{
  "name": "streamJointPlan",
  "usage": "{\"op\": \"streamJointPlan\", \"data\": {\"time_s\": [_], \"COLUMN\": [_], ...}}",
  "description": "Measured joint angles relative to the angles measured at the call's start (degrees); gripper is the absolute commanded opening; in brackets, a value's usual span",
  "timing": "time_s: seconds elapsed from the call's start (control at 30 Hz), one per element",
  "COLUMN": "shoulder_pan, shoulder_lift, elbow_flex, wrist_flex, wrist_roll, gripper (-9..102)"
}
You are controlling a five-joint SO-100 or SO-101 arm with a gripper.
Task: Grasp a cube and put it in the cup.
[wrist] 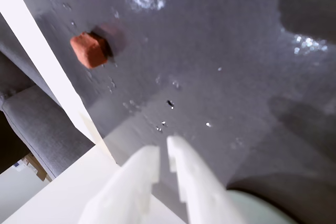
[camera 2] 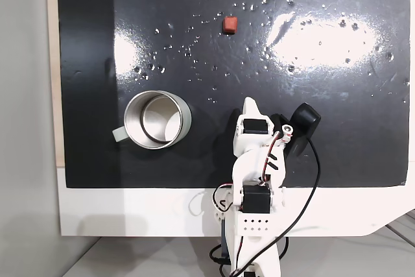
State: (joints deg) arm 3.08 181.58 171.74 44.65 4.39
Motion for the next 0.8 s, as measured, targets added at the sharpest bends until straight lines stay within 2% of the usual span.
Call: {"op": "streamJointPlan", "data": {"time_s": [0.2, 0.8], "shoulder_pan": [-2.5, -5.5], "shoulder_lift": [-4.2, -55.9], "elbow_flex": [-9.8, -56.0], "wrist_flex": [1.6, 4.0], "wrist_roll": [-0.4, 3.5], "gripper": [0, 0]}}
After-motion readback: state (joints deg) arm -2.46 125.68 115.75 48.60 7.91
